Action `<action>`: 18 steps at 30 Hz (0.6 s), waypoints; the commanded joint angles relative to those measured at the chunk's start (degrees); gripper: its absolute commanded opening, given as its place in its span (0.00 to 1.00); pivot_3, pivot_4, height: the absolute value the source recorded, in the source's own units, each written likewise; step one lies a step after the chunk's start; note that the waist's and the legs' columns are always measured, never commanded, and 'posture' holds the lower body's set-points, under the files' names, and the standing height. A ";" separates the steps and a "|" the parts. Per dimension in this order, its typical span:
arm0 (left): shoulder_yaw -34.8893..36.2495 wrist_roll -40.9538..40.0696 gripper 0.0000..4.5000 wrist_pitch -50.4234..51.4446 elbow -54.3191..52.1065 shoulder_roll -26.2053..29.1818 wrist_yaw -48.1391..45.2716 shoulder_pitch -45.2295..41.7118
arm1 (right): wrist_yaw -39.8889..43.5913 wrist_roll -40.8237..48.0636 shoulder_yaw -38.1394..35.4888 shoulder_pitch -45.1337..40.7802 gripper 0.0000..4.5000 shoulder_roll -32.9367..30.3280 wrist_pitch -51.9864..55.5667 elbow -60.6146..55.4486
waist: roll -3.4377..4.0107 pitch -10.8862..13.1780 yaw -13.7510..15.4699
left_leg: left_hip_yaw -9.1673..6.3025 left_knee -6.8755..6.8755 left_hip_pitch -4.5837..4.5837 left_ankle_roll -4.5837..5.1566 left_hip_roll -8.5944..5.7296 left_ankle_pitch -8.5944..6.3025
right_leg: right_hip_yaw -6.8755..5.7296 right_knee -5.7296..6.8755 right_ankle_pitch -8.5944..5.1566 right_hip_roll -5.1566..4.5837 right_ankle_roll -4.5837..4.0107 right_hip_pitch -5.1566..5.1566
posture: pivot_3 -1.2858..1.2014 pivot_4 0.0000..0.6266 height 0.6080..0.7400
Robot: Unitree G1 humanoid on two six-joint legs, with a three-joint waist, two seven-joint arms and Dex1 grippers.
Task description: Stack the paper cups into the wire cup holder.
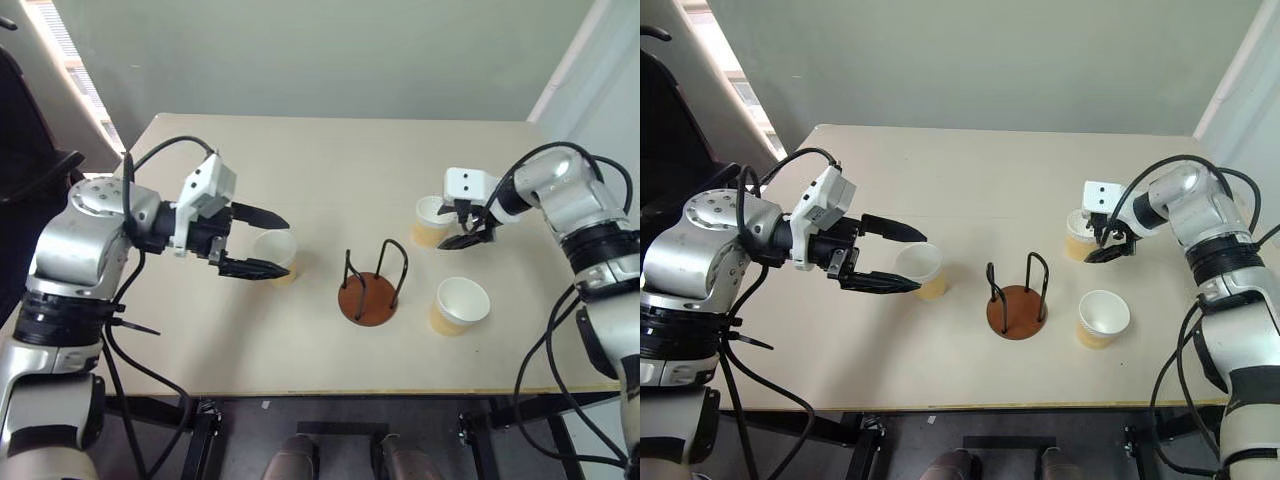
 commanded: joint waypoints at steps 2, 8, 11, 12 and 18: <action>1.68 -0.97 1.00 -0.54 -1.24 0.49 0.64 -0.18 | -3.88 -4.52 0.62 -3.80 0.84 3.23 -3.68 7.00 | 0.00 0.00 -0.04 | 0.00 -0.05 0.00 -0.03 0.00 0.00 | 0.00 0.01 0.00 0.00 -0.03 -0.02 | 0.52 0.24 1.00; 1.25 -0.73 1.00 -1.23 -0.95 0.54 0.63 0.12 | -3.00 -6.37 -0.60 -5.58 0.44 6.02 -4.89 10.41 | 0.00 0.00 -0.13 | -0.01 -0.55 0.02 -0.31 0.02 0.12 | -0.01 0.02 0.07 0.00 -0.19 -0.21 | 0.52 0.24 1.00; 1.01 -0.51 1.00 -1.70 -0.67 0.49 0.59 0.42 | -2.31 -6.46 -1.24 -5.61 0.23 6.05 -4.88 10.47 | 0.01 0.01 -0.08 | -0.02 -0.69 0.01 -0.42 0.04 0.18 | -0.08 0.02 0.05 -0.02 -0.24 -0.25 | 0.52 0.24 1.00; 0.92 -0.46 1.00 -1.80 -0.59 0.37 0.64 0.49 | -2.19 -6.44 -1.42 -5.51 0.17 6.00 -4.83 10.36 | 0.01 0.01 -0.12 | -0.01 -0.69 0.02 -0.44 0.05 0.19 | -0.08 0.01 0.05 -0.02 -0.25 -0.25 | 0.52 0.24 1.00; 0.66 -0.35 1.00 -2.21 -0.55 0.48 0.29 1.42 | 1.60 -2.61 -6.02 -5.99 0.01 3.29 -1.52 0.92 | 0.07 0.04 -0.13 | -0.02 -0.70 -0.01 -0.53 0.05 0.24 | -0.08 0.01 0.06 -0.01 -0.28 -0.26 | 0.52 0.24 1.00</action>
